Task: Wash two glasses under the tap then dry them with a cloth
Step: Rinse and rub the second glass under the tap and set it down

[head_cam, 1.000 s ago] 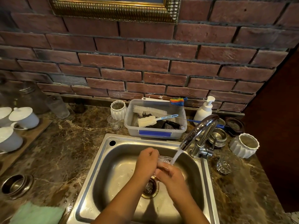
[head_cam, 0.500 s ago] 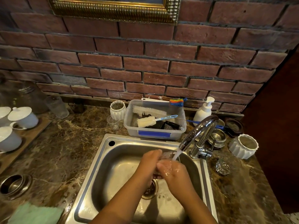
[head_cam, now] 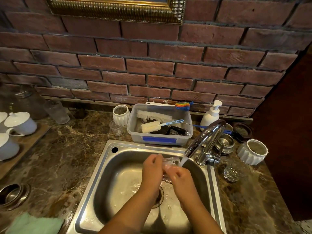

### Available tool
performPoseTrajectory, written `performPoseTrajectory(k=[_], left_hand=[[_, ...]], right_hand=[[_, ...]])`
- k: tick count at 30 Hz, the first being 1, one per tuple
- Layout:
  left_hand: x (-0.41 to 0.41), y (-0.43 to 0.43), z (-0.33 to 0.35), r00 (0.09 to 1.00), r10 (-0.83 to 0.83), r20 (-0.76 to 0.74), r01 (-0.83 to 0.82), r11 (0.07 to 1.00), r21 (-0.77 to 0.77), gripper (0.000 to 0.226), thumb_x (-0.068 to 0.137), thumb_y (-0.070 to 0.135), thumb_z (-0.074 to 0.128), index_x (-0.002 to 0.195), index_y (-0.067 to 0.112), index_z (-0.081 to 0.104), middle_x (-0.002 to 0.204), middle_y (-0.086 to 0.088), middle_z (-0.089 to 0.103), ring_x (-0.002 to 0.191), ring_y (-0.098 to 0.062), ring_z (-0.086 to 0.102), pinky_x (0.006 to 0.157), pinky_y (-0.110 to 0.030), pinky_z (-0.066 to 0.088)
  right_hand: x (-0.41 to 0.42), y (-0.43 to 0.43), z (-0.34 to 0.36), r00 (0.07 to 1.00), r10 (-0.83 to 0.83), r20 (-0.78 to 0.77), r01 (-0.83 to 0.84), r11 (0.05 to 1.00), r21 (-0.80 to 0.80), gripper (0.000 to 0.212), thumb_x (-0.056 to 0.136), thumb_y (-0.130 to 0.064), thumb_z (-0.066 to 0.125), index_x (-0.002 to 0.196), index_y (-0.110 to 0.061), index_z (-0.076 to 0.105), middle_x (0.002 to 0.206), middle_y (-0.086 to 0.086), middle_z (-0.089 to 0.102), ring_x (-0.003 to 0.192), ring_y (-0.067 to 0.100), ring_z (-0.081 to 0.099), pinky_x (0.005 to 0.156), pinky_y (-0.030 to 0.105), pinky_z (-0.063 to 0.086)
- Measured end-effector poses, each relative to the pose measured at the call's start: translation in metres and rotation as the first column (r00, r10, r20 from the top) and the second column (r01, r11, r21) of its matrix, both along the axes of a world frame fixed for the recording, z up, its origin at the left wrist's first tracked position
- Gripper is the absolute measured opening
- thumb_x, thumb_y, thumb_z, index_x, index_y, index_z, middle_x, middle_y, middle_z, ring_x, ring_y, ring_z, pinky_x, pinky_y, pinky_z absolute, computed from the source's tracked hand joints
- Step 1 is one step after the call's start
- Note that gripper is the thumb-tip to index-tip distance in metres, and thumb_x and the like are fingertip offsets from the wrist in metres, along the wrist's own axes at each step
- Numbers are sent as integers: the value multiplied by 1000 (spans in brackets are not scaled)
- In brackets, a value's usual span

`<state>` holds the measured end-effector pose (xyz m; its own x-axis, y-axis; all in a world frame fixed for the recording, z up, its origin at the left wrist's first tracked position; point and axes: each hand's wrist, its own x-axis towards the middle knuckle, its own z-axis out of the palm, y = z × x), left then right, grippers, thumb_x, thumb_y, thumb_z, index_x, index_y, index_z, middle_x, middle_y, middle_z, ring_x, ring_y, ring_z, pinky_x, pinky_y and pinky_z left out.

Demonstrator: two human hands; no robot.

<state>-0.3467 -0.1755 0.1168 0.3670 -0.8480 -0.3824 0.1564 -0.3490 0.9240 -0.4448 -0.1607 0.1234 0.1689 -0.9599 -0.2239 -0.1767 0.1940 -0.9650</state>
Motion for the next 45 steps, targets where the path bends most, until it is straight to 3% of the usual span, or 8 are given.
performPoseTrajectory(k=[7,12,15,21,28,35,39,45], left_hand=[[5,9,-8,578,-107,809,501,829,-249,23,99,37,43,98,22,60,96,9,54,84,-6,53,70,-15,45],[-6,6,2,970,-213,116,220,974,-50,19,102,17,49,97,12,66,92,-6,68,85,-15,65,65,-19,51],[-4,2,4,934,-67,-351,173,944,280,22,99,27,54,102,9,66,91,-11,70,86,-23,66,67,-32,53],[15,5,-2,817,-35,-575,296,882,367,24,93,31,63,100,9,70,77,-10,71,70,-22,67,61,-31,56],[3,-2,0,980,-137,143,134,991,31,22,102,23,51,86,13,62,83,-5,64,74,-15,60,66,-28,48],[10,5,-3,423,-203,883,622,774,-119,14,99,33,53,103,23,62,102,10,55,89,-1,47,72,-8,34],[8,4,-7,731,-271,626,463,871,-164,12,101,28,52,97,23,62,96,9,62,88,-6,59,76,-20,52],[6,-1,7,918,-81,-388,201,939,280,28,100,38,56,106,13,68,96,-11,75,92,-25,71,74,-38,58]], right_hand=[[-14,-5,-6,725,-383,572,-35,809,586,34,97,-32,58,118,-7,67,115,22,72,107,35,69,83,47,55],[-13,-9,-13,998,-61,-32,62,997,44,28,96,-28,57,96,-6,74,89,15,76,91,30,72,84,43,58],[-14,-4,-18,804,77,-590,-320,892,-319,33,95,-42,49,96,-21,74,88,-4,75,84,10,69,84,31,55],[-17,-1,-14,653,97,-751,-521,777,-353,50,92,-56,29,92,-32,73,89,-15,71,86,0,61,100,28,37],[5,6,-11,991,-137,7,137,991,-8,25,100,-25,56,88,-21,78,82,-1,79,83,13,74,78,38,60],[-4,4,-17,607,-558,566,11,718,696,39,99,-38,51,123,-10,66,120,23,70,115,36,64,82,48,56],[-4,-4,-22,784,-394,480,129,859,495,31,99,-31,56,113,-7,69,106,17,75,104,31,69,89,47,54],[-12,-9,-10,860,55,-507,-258,904,-340,48,90,-51,43,92,-16,76,80,-3,73,76,11,66,78,33,55]])
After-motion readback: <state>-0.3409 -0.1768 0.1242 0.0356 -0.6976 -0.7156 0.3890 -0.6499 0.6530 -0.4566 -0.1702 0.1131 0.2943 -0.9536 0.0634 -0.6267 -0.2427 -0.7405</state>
